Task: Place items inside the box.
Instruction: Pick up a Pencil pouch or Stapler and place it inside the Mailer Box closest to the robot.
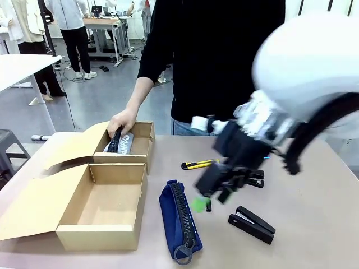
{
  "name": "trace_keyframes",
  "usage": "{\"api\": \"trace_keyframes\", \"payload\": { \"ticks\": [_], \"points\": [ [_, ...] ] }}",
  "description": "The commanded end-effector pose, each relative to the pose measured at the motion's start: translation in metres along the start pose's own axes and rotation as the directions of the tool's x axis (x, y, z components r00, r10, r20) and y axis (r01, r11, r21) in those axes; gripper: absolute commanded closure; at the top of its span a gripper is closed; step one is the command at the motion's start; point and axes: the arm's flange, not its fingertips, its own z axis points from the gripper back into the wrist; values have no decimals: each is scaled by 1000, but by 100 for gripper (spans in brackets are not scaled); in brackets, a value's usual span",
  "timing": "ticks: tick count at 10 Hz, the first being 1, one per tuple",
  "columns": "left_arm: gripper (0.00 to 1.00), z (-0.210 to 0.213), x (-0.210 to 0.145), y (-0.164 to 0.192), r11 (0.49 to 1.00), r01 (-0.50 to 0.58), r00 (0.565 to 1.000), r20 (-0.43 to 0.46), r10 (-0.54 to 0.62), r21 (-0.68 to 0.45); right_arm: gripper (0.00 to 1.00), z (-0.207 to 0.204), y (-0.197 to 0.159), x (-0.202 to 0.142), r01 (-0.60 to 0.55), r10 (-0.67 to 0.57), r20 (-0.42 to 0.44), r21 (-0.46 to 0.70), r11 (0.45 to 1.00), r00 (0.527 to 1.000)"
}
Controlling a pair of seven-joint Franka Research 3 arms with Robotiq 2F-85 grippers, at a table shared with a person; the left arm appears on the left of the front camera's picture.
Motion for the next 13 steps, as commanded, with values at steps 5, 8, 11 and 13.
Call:
{"api": "trace_keyframes", "payload": {
  "ticks": [5, 8, 11, 13],
  "points": [
    [0, 1, -1, -1, 1000, 25, 1000, 2, -25, -15, 0, -41, 18, 23, 342, -315, 133, -371, 864, 940],
    [0, 1, -1, -1, 1000, 25, 1000, 2, -25, -15, 0, -72, 18, 53, 517, -474, 211, -426, 742, 855],
    [0, 1, -1, -1, 1000, 25, 1000, 2, -25, -15, 0, -99, 6, 70, 530, -508, 163, -358, 769, 846],
    [0, 1, -1, -1, 1000, 25, 1000, 2, -25, -15, 0, -109, 1, 79, 527, -513, 146, -378, 761, 846]
  ]
}}
